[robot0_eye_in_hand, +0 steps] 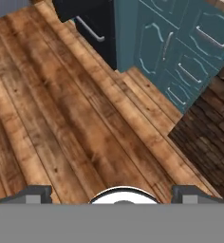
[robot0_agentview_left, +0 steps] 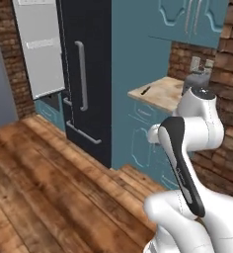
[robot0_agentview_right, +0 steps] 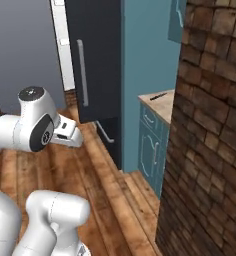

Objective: Retrieve the butter from the fridge and place it on a plate on the dining table. Then retrieve the butter knife by the fridge and place it near the plate.

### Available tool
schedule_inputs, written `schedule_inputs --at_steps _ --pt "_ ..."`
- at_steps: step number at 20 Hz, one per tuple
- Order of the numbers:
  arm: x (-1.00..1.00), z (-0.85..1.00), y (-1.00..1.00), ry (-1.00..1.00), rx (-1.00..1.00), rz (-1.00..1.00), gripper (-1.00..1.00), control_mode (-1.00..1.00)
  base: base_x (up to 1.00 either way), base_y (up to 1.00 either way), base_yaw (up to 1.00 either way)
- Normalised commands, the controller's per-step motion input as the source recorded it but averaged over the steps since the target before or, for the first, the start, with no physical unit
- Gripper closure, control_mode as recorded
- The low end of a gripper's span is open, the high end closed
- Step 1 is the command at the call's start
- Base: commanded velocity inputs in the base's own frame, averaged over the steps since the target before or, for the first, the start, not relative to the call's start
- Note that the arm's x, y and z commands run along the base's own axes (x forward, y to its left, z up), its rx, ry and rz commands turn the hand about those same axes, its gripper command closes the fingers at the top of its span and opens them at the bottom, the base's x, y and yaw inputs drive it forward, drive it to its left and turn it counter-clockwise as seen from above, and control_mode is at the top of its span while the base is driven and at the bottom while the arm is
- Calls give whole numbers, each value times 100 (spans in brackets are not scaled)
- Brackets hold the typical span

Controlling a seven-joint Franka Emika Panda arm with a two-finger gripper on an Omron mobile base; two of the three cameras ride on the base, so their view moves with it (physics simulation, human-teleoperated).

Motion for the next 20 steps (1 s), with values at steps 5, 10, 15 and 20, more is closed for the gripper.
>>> schedule_inputs --at_steps 5,10,15,20 --pt "0 0 0 0 0 0 -100 100 100 0 -27" --pt "0 0 0 0 0 0 -100 100 100 42 -52" --pt "0 0 0 0 0 0 -100 100 77 16 -58" --pt "0 0 0 0 0 0 -100 100 65 7 -59"
